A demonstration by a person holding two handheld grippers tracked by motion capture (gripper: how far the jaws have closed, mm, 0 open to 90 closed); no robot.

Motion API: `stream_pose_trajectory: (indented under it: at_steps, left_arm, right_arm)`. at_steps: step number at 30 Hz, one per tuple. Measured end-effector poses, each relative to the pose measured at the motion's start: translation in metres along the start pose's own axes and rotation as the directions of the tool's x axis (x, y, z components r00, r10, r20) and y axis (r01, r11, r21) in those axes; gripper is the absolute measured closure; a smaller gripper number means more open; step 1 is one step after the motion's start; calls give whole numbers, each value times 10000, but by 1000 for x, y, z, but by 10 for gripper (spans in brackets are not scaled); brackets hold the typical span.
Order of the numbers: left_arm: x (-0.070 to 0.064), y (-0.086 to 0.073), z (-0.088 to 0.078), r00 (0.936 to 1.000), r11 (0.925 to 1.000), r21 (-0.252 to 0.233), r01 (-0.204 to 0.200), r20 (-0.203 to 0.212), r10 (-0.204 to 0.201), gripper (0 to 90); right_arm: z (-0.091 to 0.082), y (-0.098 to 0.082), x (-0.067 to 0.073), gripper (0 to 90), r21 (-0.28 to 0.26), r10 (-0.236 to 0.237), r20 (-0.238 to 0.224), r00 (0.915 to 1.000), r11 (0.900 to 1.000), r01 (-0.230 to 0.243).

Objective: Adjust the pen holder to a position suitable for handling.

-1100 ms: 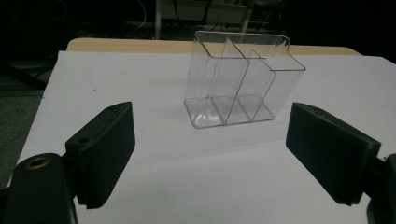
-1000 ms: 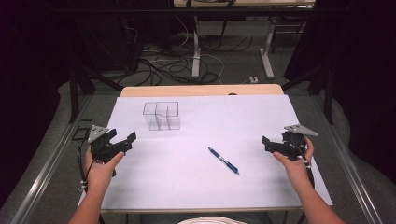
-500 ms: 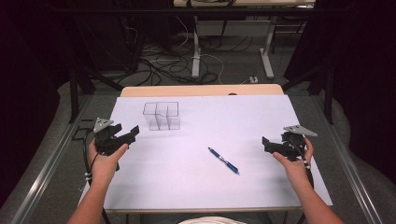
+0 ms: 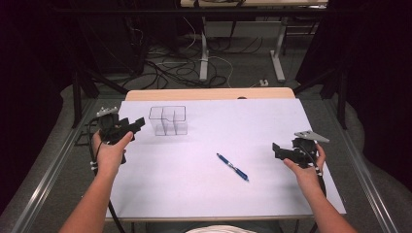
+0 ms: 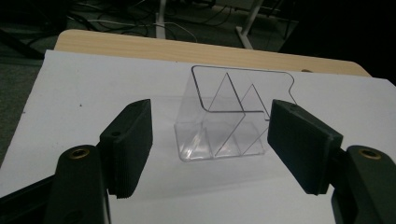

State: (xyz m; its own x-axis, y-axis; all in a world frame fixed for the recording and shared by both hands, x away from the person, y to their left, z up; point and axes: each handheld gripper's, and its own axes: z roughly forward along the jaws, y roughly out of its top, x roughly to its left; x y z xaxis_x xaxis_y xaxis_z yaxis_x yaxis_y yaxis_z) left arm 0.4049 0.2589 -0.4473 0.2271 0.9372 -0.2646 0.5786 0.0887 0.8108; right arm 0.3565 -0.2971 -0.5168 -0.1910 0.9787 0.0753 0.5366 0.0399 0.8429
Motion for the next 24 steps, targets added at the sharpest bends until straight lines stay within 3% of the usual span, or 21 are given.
stream_pose_trajectory:
  at_steps: [3, 8, 11, 12, 17, 19, 22, 24]
  left_arm:
    - [0, 13, 7, 10000, 9992, 409, -21, -84, 24, 342]
    - [1, 24, 16, 9999, 9979, 644, -72, -86, 78, 416]
    - [4, 31, 23, 9999, 9977, 669, 104, 59, -108, 434]
    - [7, 34, 27, 9999, 9971, 756, 126, 107, -135, 481]
    - [16, 36, 38, 9989, 9979, 515, 388, 253, -402, 529]
    - [20, 36, 42, 9971, 9969, 483, 621, 410, -641, 592]
    - [25, 35, 50, 9963, 9965, 407, 733, 417, -750, 634]
    - [27, 33, 56, 9971, 9972, 449, 597, 453, -617, 685]
  right_arm:
    - [0, 0, -1, 40, 49, -38, 30, 10000, 10000, 38]
    - [1, -1, -1, 44, 48, 25, -8, 10000, 10000, -25]
    - [2, -1, -1, 48, 59, -85, -8, 10000, 9999, 85]
    - [2, -2, -1, 53, 133, -22, -16, 10000, 9999, 22]
    - [3, -2, -2, 61, 133, -7, -19, 10000, 9999, 7]
    - [4, -3, -3, 65, 188, 71, -1, 10000, 9998, -71]
    - [5, -3, -4, 66, 209, 91, -27, 10000, 9997, -90]
    - [6, -4, -4, 67, 263, 135, -36, 9999, 9996, -134]
